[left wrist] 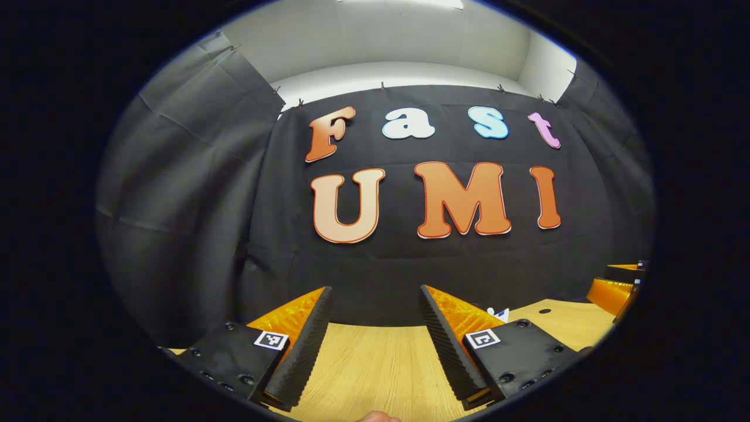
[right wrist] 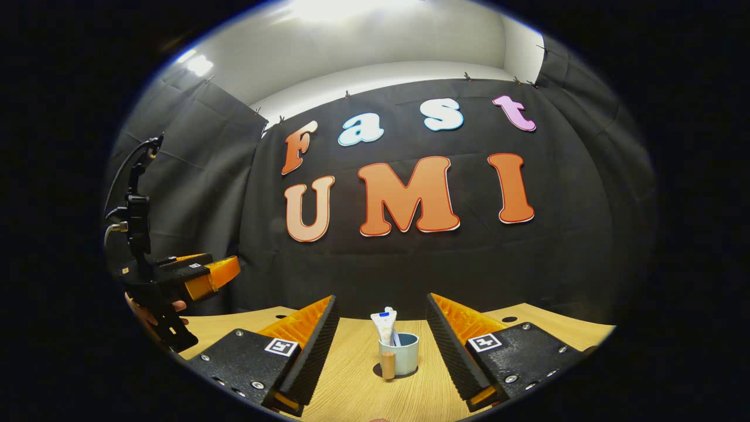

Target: Put the toothbrush and toothpaste on the desktop into the cup, then pick up the cup and place it on the coaster on the desktop.

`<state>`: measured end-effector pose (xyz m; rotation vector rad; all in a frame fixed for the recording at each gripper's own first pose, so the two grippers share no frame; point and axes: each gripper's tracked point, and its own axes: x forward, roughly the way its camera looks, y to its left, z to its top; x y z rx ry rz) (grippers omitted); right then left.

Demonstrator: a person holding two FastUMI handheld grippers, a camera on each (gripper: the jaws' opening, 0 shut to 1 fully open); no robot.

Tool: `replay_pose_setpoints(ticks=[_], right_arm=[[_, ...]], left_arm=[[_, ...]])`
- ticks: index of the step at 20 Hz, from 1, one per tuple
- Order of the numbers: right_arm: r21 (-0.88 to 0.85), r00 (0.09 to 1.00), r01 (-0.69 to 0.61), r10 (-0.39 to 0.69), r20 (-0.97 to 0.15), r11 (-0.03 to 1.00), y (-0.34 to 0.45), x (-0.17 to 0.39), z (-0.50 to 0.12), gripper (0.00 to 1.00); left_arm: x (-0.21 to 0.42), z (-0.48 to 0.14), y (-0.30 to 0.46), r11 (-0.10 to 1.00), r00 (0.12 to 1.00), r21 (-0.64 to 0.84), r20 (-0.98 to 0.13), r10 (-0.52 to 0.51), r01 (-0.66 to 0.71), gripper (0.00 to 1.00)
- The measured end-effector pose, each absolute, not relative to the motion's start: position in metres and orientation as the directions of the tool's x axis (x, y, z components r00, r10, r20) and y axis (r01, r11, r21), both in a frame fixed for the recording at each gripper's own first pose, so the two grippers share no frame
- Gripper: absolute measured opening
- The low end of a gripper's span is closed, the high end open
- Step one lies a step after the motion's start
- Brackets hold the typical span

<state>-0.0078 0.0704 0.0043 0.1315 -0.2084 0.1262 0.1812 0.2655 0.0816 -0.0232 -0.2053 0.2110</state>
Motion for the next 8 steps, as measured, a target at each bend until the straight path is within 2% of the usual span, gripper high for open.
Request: replay_pose_setpoints(ticks=[8], right_arm=[[0.109, 0.974, -0.123, 0.099, 0.202, 0.986, 0.064, -0.011, 0.000, 0.90]], left_arm=[[0.190, 0.077, 0.239, 0.984, 0.965, -0.041, 0.192, 0.176, -0.172, 0.95]])
